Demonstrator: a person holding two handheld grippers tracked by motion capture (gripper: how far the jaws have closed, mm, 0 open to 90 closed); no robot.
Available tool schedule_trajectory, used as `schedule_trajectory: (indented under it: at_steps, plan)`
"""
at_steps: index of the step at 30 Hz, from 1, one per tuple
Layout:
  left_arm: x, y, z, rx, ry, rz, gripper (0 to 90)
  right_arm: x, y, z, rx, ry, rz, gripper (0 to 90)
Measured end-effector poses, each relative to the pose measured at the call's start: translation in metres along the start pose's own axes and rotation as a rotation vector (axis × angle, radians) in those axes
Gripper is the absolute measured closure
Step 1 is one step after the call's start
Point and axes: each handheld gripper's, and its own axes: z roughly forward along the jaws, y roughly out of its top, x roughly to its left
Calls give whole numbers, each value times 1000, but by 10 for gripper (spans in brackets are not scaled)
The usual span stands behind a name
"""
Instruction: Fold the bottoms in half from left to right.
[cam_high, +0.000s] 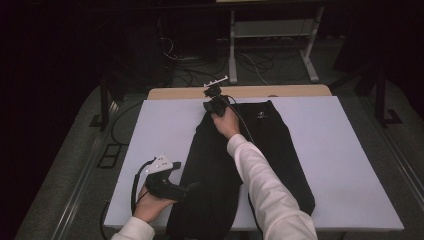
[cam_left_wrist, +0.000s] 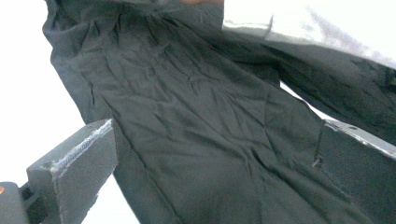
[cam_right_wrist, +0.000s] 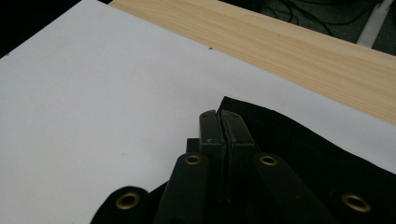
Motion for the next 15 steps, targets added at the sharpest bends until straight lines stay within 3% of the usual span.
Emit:
schedule_trajectory:
  at_steps: [9,15]
  plan:
    - [6,-8,-13,36,15,-28,0,-5,-2,-7,-8,0,1,872]
    - [6,-10,-20,53,17,-23,0,-9,-4,-10,-15,-3,13,872]
